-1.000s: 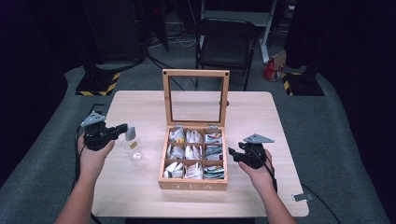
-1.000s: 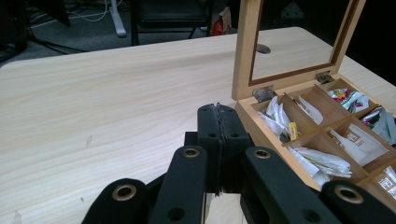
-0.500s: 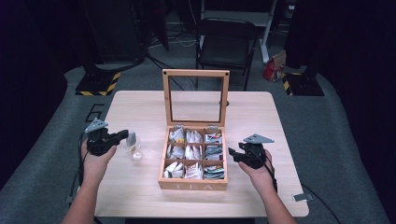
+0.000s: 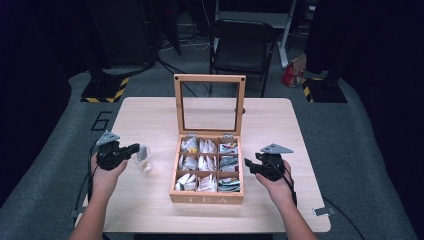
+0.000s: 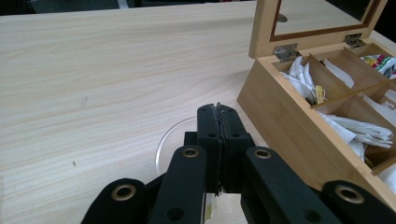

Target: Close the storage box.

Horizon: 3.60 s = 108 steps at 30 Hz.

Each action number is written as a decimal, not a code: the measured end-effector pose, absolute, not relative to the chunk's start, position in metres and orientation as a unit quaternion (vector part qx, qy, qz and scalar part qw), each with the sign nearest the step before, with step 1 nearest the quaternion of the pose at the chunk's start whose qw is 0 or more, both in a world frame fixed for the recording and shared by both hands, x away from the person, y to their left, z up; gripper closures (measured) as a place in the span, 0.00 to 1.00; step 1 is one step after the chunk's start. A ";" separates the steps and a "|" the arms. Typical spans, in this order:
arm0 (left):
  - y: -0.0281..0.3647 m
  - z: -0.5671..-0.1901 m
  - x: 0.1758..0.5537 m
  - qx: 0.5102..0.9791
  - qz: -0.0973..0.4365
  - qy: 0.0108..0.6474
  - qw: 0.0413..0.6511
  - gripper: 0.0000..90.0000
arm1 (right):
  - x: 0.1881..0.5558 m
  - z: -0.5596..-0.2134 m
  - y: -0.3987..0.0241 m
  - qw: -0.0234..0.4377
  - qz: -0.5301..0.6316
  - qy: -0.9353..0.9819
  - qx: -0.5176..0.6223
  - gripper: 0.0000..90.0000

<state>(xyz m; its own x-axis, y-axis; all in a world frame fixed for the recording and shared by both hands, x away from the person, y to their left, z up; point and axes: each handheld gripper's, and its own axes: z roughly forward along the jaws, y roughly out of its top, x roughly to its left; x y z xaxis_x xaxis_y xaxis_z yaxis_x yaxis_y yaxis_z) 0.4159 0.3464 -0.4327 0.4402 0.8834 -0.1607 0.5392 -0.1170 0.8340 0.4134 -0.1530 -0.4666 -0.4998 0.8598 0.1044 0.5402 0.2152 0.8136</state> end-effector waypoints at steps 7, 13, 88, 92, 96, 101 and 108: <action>0.345 -0.438 0.417 0.722 0.187 0.499 0.441 0.94 | 0.413 -0.466 -0.153 0.189 0.421 0.756 0.464 0.51; 0.347 -0.438 0.416 0.719 0.191 0.502 0.442 0.90 | 0.414 -0.467 -0.155 0.193 0.421 0.757 0.461 0.51; 0.319 -0.409 0.396 0.744 0.177 0.454 0.457 0.55 | 0.479 -0.391 -0.133 0.162 0.431 0.782 0.421 0.47; 0.320 -0.409 0.396 0.743 0.177 0.455 0.459 0.55 | 0.486 -0.388 -0.133 0.164 0.432 0.781 0.420 0.47; 0.319 -0.410 0.396 0.743 0.175 0.454 0.459 0.55 | 0.494 -0.386 -0.133 0.168 0.428 0.781 0.422 0.47; 0.319 -0.410 0.397 0.746 0.174 0.452 0.457 0.55 | 0.505 -0.385 -0.132 0.171 0.427 0.781 0.422 0.47; 0.320 -0.410 0.397 0.744 0.173 0.454 0.458 0.55 | 0.520 -0.387 -0.130 0.174 0.419 0.781 0.428 0.47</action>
<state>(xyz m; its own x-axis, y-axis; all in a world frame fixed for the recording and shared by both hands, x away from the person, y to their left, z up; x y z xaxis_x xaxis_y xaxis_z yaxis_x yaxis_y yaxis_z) 0.3968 0.3200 -0.4104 0.5276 0.8346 -0.1587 0.5177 -0.1678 0.8389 0.5195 -0.1304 -0.3873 -0.5729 0.8149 0.0881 0.5238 0.2813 0.8041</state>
